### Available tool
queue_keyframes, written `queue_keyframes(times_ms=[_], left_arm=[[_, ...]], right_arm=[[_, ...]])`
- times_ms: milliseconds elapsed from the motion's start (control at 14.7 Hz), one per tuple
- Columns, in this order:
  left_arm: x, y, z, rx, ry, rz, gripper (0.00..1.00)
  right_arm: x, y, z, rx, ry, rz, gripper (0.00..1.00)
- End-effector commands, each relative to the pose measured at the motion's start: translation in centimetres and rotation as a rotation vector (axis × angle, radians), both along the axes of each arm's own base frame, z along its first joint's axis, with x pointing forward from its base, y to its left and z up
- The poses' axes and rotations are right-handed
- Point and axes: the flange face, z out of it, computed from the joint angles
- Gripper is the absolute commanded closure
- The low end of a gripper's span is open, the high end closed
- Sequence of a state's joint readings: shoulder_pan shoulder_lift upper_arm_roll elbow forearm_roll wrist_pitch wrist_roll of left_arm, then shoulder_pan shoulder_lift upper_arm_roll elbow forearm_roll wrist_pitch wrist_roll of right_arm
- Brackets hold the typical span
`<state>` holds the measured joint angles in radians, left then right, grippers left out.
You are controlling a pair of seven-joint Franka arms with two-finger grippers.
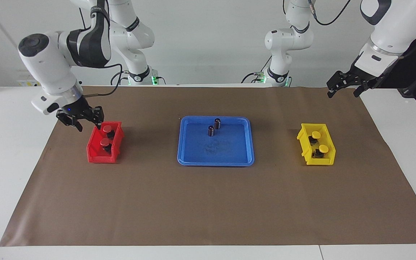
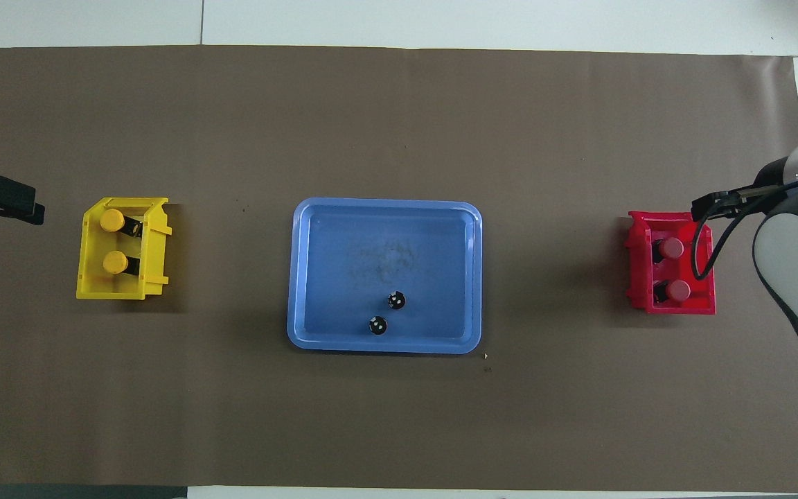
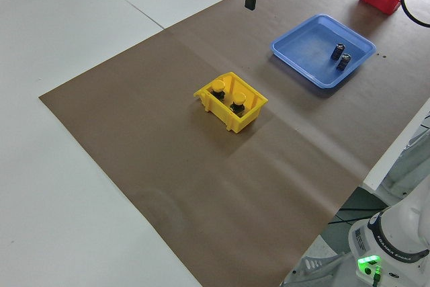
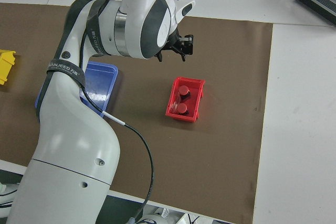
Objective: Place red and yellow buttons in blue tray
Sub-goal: 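Grasp a red button inside the red bin with the right gripper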
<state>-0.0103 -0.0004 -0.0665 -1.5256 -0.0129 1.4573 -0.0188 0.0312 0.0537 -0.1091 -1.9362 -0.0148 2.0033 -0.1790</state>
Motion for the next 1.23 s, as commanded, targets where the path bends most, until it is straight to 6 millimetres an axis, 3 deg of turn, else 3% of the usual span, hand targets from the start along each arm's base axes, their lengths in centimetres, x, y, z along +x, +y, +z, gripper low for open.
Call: queue_keyframes(times_ms=[0, 341, 750, 1159], left_arm=[[-0.7, 1.3, 0.1, 0.012, -0.001, 0.008, 0.00], [-0.7, 1.5, -0.1, 0.013, 0.002, 0.014, 0.00], [-0.7, 1.6, -0.2, 0.013, 0.000, 0.020, 0.00], [-0.7, 1.7, -0.2, 0.013, 0.000, 0.025, 0.00]], right_arm=[[-1.1, -0.3, -3.5, 0.013, -0.018, -0.007, 0.35], [-2.7, -0.5, -7.1, 0.014, -0.020, -0.009, 0.36], [-3.5, -0.6, -8.9, 0.012, -0.029, -0.008, 0.37], [-3.6, -1.1, -9.0, 0.011, -0.023, -0.002, 0.37]])
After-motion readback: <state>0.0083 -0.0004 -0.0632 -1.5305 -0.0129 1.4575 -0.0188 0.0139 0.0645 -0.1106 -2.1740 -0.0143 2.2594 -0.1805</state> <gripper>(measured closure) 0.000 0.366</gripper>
